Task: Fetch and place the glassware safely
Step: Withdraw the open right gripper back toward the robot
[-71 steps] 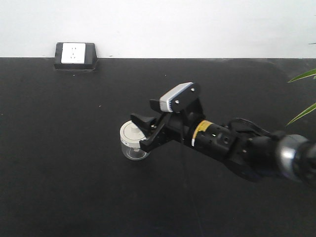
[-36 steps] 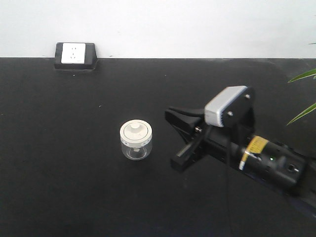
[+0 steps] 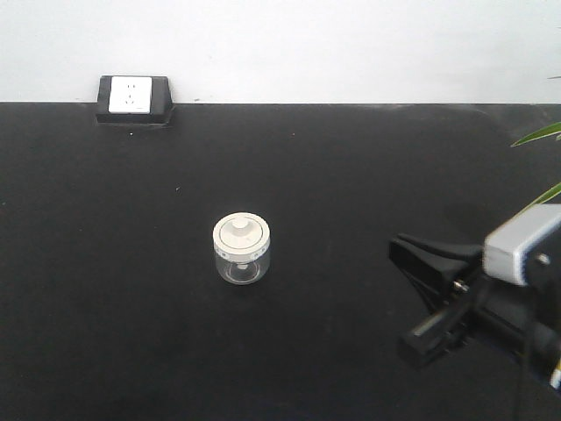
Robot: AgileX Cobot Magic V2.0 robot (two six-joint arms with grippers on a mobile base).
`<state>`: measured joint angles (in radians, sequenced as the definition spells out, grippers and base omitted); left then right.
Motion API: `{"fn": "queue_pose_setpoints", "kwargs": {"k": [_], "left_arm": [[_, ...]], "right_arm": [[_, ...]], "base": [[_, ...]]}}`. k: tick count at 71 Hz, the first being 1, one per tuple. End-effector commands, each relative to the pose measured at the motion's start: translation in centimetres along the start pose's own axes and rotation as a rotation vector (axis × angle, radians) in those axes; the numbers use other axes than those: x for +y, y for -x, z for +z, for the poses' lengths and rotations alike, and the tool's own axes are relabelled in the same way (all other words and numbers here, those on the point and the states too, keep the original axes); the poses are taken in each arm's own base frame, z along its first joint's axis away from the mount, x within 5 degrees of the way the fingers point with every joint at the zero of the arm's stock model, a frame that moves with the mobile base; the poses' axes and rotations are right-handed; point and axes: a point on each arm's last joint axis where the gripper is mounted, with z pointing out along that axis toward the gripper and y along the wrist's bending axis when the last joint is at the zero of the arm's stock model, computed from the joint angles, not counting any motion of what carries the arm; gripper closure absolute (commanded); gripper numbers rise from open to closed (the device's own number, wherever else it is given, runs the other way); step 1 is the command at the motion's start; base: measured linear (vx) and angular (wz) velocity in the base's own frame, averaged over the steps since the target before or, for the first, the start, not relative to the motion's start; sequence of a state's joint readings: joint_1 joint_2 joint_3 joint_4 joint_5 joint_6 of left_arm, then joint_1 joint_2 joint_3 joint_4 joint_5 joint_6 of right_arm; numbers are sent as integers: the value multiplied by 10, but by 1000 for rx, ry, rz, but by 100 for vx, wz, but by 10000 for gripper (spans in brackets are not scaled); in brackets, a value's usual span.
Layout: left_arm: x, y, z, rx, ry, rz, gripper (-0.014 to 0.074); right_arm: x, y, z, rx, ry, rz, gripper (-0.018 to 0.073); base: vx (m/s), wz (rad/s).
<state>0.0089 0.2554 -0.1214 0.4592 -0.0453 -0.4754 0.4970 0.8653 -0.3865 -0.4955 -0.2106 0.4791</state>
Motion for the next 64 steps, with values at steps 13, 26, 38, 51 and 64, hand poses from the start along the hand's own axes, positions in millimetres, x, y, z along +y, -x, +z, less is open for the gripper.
{"fn": "queue_pose_setpoints", "kwargs": {"k": [13,26,38,51,64], "left_arm": [[-3,16,0,-84,-37,-16,603],[-3,16,0,-84,-37,-16,603],[-3,16,0,-84,-37,-16,603],[-3,16,0,-84,-37,-16,603],[-3,16,0,-84,-37,-16,603]], "right_arm": [[-3,-4,-33,-21,-67,8,563],[-5,-10,-45,-10,-97,6,563],[-6,-12,-47,10,-113,8,563],[-6,-12,-47,9,-112,7,563],[-6,-12,-47,9,-112,7,563]], "base": [[0,0],[0,0],[0,0],[0,0],[0,0]]}}
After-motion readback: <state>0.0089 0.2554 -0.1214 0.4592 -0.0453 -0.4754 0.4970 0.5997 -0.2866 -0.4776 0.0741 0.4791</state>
